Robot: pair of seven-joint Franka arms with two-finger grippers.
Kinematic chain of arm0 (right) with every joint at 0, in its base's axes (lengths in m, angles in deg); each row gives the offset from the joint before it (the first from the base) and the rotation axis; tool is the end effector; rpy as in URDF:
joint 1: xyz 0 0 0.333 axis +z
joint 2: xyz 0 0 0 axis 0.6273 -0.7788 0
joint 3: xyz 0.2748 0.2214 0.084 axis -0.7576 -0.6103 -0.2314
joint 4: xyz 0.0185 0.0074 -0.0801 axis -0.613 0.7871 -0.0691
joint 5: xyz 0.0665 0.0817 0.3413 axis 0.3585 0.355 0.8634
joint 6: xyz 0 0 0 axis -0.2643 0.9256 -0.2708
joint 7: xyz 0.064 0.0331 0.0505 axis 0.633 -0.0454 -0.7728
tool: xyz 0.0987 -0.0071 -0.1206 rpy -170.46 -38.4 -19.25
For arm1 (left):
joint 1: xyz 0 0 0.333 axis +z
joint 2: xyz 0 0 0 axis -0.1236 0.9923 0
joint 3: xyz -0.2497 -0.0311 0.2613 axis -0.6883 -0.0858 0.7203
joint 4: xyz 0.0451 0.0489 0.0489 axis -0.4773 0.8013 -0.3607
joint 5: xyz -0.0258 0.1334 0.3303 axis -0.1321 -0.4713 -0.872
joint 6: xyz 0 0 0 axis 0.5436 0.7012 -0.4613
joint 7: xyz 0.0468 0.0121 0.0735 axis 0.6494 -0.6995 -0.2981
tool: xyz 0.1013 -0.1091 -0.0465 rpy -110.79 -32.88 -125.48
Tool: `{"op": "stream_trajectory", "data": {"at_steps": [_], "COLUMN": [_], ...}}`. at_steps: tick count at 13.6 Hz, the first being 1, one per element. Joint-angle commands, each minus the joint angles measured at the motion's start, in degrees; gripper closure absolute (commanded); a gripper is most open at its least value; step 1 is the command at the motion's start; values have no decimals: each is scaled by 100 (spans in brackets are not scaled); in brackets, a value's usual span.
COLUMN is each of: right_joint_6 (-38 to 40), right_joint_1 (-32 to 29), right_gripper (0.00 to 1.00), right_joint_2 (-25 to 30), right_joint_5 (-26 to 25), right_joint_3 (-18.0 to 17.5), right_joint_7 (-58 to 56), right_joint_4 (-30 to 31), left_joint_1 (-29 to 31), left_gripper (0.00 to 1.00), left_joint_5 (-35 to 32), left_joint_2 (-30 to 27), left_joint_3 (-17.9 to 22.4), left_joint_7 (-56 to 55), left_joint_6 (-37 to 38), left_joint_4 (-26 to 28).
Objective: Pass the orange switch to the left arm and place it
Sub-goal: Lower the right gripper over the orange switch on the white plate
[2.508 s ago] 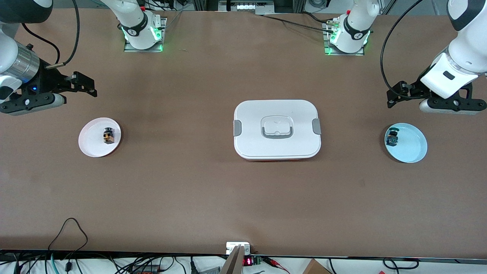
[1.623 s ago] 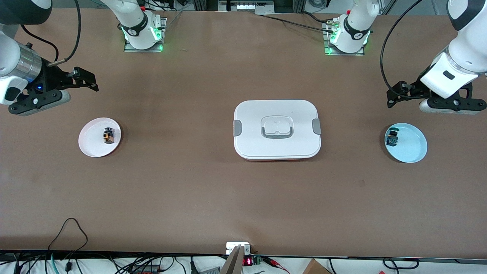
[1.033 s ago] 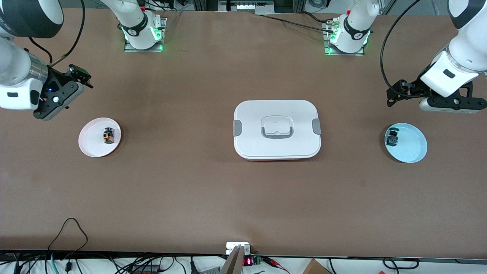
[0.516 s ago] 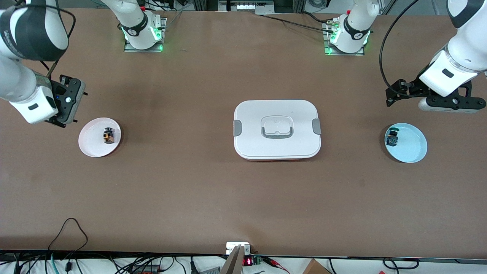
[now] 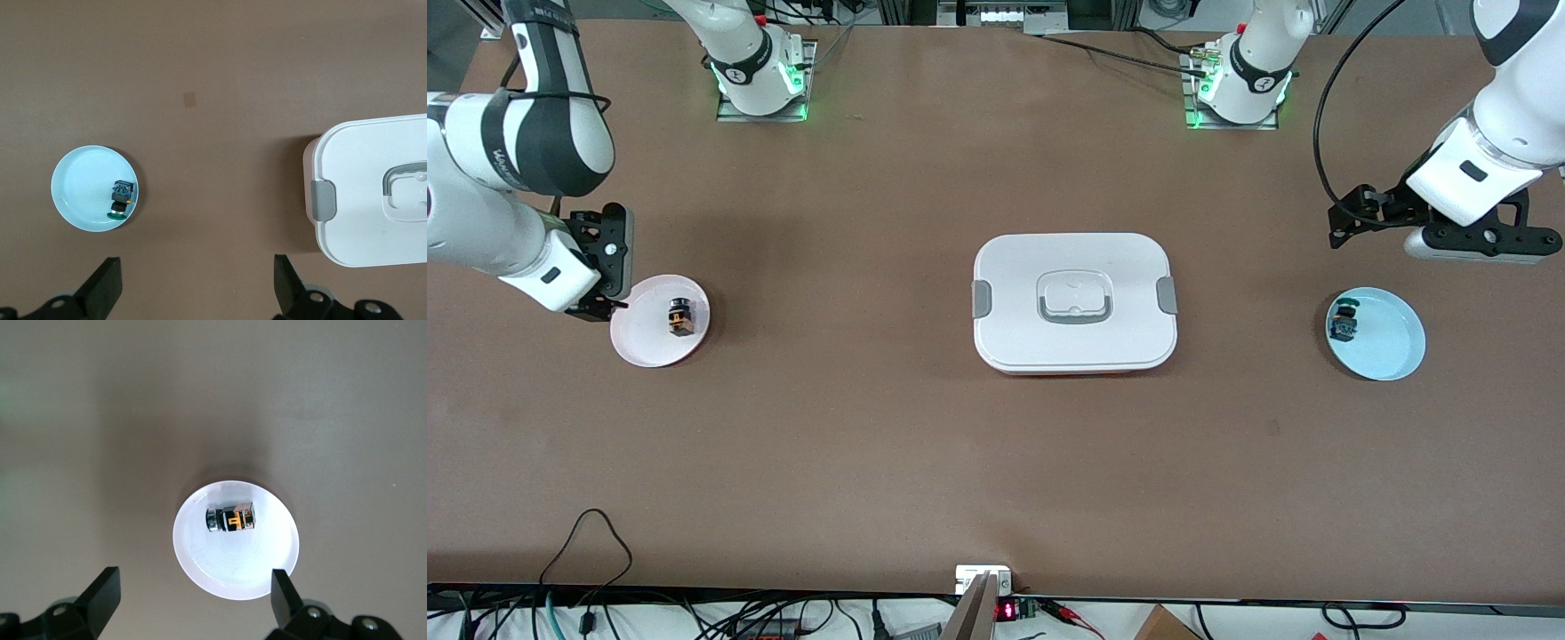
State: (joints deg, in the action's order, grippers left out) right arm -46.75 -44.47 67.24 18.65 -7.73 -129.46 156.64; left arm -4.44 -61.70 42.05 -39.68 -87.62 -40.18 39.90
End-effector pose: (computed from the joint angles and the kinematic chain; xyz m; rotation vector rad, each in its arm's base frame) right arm 0.5430 -0.0320 0.4100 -2.1087 -2.2182 0.2744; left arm 0.5163 -0.0532 0.5765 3.1373 -0.0615 0.0452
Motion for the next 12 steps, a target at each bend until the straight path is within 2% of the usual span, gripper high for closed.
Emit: {"op": "stream_trajectory", "data": {"at_steps": [1, 7, 12], "right_joint_6": [-675, -1879, -2733], "right_joint_1": [-132, -194, -466], "right_gripper": [0, 0, 0], "right_joint_2": [129, -125, -802], "right_joint_5": [-82, -73, -47], "right_joint_3": [-48, -48, -56], "right_joint_7": [-218, -533, -1624], "right_joint_4": [649, 1371, 1372], "left_joint_1": [-20, -20, -12], "left_gripper": [0, 0, 0], "left_joint_5": [89, 89, 89], "left_joint_2": [73, 73, 73], "left_joint_3": [0, 0, 9], "left_joint_7": [-58, -58, -58], "left_joint_6": [148, 183, 184], "left_joint_4": [-184, -184, -184]}}
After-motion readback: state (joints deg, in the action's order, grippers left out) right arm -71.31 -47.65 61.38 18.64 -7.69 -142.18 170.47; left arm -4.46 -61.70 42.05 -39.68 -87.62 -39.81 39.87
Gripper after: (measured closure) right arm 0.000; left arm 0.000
